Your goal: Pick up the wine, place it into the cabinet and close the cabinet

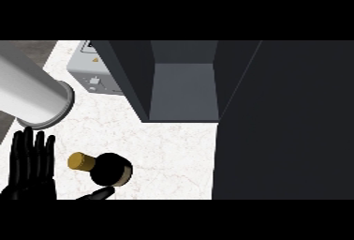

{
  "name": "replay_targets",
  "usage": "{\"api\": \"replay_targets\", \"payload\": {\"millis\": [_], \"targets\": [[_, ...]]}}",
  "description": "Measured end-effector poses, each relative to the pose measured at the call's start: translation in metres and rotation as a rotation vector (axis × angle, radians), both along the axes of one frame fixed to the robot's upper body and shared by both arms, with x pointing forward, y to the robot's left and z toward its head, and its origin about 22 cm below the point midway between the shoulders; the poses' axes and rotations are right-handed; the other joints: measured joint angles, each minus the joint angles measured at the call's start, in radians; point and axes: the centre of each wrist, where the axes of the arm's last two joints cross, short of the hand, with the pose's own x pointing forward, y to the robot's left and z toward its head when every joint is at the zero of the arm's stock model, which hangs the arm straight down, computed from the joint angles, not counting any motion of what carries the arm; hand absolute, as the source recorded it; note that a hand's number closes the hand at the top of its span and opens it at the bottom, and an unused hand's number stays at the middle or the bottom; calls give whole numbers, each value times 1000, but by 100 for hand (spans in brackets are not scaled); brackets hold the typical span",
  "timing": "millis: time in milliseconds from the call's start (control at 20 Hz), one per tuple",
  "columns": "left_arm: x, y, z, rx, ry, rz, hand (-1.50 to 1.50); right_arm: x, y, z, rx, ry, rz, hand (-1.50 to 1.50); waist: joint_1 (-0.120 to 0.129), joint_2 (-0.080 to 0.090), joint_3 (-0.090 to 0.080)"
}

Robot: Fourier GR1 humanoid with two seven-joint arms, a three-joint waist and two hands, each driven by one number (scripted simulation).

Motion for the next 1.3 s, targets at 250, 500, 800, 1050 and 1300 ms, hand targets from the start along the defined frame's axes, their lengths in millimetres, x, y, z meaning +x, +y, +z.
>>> {"api": "replay_targets", "payload": {"millis": [250,500,800,1050,1300], "targets": [[-6,9,-22,-7,29,9,-150,3,0,-4,0,-3,12,-150,0,0,0],[-12,26,-49,-5,54,15,-150,-3,5,-1,-7,-2,14,-150,0,0,0],[-15,35,-80,3,79,14,-150,-2,7,0,-2,-1,23,-150,0,0,0],[-13,38,-102,0,97,-1,-150,-1,7,0,-6,-3,21,-150,-1,1,0],[-9,44,-119,-25,115,-12,-150,-2,7,-1,-6,-1,18,-150,-1,1,0]]}}
